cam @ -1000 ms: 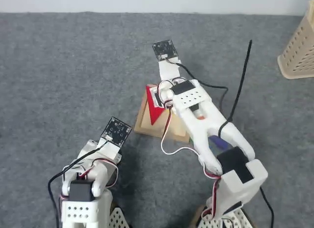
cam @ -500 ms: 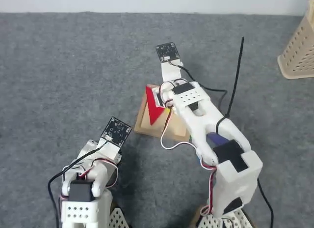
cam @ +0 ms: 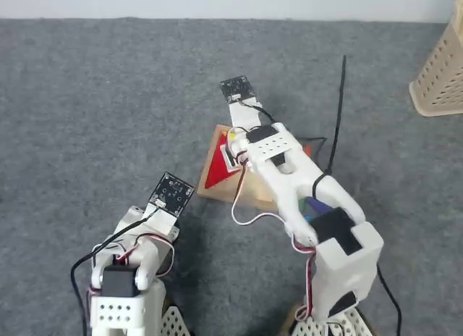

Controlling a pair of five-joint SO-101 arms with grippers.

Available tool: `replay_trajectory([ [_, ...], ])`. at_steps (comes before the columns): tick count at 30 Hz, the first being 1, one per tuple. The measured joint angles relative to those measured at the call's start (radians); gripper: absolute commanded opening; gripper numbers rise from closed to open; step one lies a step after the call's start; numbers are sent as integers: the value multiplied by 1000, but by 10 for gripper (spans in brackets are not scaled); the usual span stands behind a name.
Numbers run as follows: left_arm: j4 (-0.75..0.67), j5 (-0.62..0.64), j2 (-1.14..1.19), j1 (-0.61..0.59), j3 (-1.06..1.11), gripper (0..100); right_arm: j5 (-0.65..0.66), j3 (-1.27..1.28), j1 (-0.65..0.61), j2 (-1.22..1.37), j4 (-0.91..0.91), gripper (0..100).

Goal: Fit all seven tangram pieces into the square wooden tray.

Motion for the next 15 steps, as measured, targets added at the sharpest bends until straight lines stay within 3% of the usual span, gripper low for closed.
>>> replay_trajectory([
  [7,0,0,0,0,0,122,0,74,64,-94,5,7],
  [15,0,0,0,0,0,122,2,137,129,-64,-118,9],
])
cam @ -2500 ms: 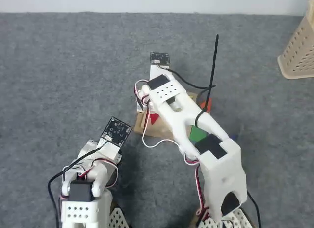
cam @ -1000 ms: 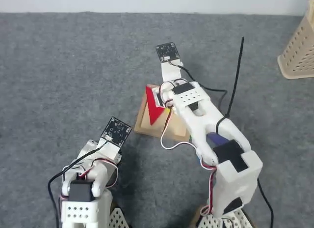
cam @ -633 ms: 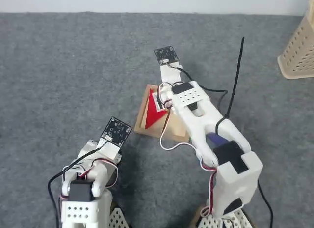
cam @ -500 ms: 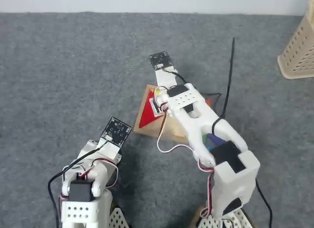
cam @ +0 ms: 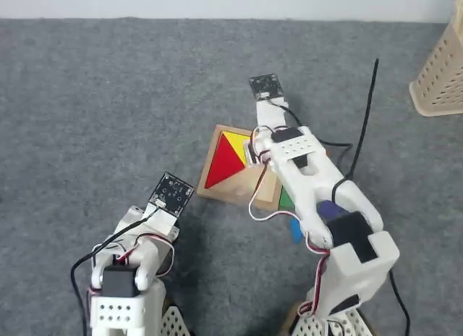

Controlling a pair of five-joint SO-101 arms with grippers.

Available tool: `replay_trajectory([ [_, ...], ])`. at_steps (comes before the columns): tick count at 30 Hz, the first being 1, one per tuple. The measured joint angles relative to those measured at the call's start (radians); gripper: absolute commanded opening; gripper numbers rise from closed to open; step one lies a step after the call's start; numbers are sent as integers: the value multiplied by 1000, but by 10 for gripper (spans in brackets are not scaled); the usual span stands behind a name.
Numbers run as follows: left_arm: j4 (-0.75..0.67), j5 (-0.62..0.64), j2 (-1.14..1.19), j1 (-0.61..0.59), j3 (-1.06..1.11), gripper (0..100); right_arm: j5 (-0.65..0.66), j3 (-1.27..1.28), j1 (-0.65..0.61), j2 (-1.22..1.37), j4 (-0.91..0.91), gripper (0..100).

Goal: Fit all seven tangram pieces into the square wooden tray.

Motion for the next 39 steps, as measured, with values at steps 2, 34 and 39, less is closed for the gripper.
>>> replay_trajectory([
  [2,0,0,0,0,0,122,0,-6,8,18,-6,9],
  [34,0,0,0,0,0,122,479,226,218,-534,506,163],
  [39,0,0,0,0,0,122,494,118,173,-465,496,199],
])
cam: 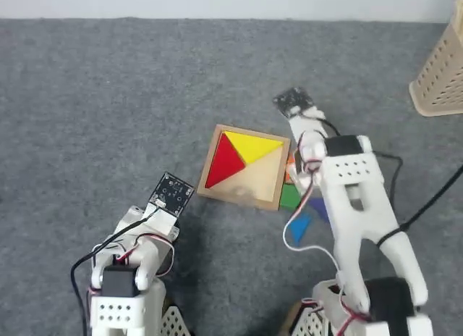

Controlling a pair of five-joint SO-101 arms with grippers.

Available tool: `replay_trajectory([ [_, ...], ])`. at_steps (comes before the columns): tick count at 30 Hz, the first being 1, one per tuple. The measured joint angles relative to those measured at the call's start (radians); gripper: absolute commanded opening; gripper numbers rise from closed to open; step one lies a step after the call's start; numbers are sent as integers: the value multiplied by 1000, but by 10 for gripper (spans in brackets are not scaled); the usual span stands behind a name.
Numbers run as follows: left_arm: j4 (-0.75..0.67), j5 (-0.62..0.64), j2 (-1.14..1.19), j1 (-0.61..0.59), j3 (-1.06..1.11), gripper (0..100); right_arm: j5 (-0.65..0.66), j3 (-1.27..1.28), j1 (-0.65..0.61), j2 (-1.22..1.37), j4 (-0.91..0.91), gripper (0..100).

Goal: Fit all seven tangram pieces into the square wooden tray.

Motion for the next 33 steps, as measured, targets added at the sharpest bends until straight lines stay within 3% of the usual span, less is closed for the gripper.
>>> replay_trajectory([
  [3,0,0,0,0,0,122,57,-101,-37,140,-2,242],
  [12,0,0,0,0,0,122,554,-192,-43,384,-35,246],
  [16,0,0,0,0,0,122,686,-192,-44,440,-40,245],
  [24,0,0,0,0,0,122,674,-245,58,555,-198,219],
  [29,0,0,0,0,0,122,491,-305,155,585,-196,106],
  [33,0,0,0,0,0,122,347,-325,184,605,-104,102],
])
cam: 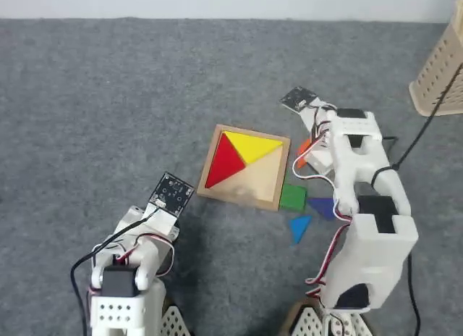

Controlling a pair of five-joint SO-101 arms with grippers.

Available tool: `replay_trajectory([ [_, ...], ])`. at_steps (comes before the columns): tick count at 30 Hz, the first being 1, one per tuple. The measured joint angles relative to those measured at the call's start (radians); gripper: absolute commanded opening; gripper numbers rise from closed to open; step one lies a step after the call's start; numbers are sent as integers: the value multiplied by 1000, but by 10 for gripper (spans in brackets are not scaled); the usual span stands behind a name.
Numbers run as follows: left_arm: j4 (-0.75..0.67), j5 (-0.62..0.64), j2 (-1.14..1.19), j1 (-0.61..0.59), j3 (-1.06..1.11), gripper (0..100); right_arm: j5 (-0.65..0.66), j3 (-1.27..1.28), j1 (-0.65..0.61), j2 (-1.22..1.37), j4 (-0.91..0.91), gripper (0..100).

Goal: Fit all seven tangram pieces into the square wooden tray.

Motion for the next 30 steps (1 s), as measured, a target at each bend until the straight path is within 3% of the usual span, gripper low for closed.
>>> replay_trajectory([
  [6,0,0,0,2,0,122,-195,-32,-2,-5,91,102],
  [11,0,0,0,2,0,122,-537,-153,-20,-58,170,107],
  [16,0,0,0,2,0,122,-864,-258,-106,-55,190,252],
  [19,0,0,0,2,0,122,-996,-338,-144,17,190,308],
  [24,0,0,0,2,0,122,-1275,-485,-141,196,196,311],
  [30,0,0,0,2,0,122,-1353,-586,-137,373,196,280],
])
